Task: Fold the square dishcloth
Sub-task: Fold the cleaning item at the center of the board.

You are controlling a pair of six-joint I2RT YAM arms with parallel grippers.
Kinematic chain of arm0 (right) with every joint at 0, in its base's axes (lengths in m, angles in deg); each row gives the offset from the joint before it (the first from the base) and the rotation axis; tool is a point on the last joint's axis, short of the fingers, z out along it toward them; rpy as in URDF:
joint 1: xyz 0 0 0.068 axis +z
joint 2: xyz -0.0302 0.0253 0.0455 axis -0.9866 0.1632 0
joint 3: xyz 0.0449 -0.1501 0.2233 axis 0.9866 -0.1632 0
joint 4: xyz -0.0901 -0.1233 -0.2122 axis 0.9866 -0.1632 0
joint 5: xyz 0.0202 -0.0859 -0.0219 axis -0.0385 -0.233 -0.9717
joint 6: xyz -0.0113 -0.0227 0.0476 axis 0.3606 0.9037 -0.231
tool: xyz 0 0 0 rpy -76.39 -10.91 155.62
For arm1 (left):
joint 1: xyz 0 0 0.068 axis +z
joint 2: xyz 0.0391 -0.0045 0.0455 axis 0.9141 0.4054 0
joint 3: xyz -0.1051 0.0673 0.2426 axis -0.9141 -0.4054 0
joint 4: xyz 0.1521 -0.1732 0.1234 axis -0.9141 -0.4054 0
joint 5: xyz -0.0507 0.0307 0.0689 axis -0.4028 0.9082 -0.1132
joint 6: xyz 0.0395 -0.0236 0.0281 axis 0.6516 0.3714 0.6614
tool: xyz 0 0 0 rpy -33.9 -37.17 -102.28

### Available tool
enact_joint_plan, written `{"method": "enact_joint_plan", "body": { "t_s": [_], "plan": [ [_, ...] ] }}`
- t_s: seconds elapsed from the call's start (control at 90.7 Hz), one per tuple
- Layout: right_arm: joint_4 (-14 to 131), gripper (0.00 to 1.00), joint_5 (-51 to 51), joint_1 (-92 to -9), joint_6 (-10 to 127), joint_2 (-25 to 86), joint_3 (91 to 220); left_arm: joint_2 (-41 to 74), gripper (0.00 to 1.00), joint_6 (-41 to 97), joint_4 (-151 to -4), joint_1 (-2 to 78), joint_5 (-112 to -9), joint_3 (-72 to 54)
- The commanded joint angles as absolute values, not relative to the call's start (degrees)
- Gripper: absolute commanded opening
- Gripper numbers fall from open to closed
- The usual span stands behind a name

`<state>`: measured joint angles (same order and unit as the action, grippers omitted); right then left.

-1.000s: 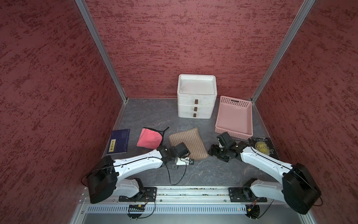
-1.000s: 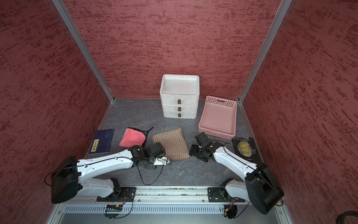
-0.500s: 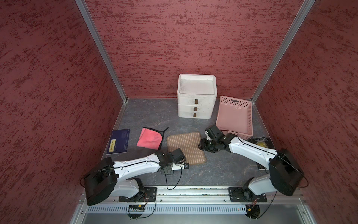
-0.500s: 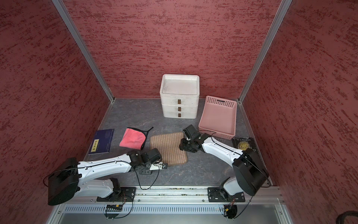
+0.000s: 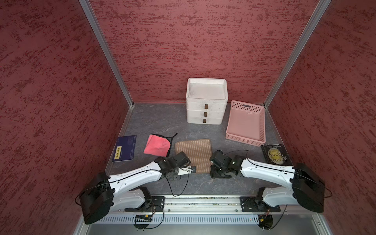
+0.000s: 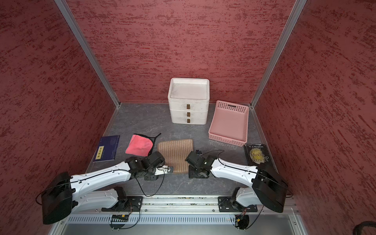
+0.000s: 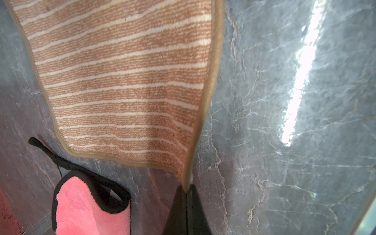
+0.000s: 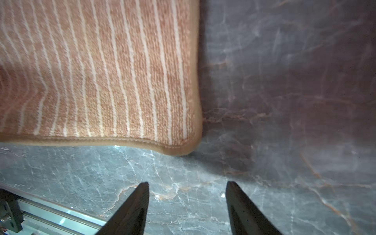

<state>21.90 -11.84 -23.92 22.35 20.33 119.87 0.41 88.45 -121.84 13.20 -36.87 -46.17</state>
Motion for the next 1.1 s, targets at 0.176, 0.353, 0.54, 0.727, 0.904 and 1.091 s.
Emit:
{"method": "enact_joint_plan", "body": {
  "t_s": [0.176, 0.353, 0.54, 0.727, 0.904, 1.091],
  "plan": [
    [25.55, 0.48, -18.11, -23.82, 18.47, 23.72, 120.37, 0.29, 0.0, 88.85, -121.03, 13.52, -37.75, -46.97],
    [28.57, 0.37, -17.6, -24.54, 18.43, 25.37, 120.11, 0.55, 0.0, 88.9, -121.04, 13.31, -37.4, -46.84],
    [31.49, 0.32, -17.11, -25.24, 18.62, 25.31, 119.02, 0.52, 0.0, 88.54, -121.83, 12.84, -36.98, -46.86],
    [32.36, 0.38, -17.15, -25.92, 18.51, 25.37, 118.79, -0.04, 0.0, 88.48, -122.54, 12.56, -36.64, -47.22],
    [31.67, 0.0, -18.14, -27.99, 18.12, 25.23, 117.84, -0.35, 0.0, 88.36, -122.75, 12.32, -36.62, -47.14],
    [25.91, 0.0, -19.68, -27.96, 17.53, 20.91, 117.14, -0.09, 0.0, 86.26, -124.28, 8.94, -35.91, -46.22]
  ]
}}
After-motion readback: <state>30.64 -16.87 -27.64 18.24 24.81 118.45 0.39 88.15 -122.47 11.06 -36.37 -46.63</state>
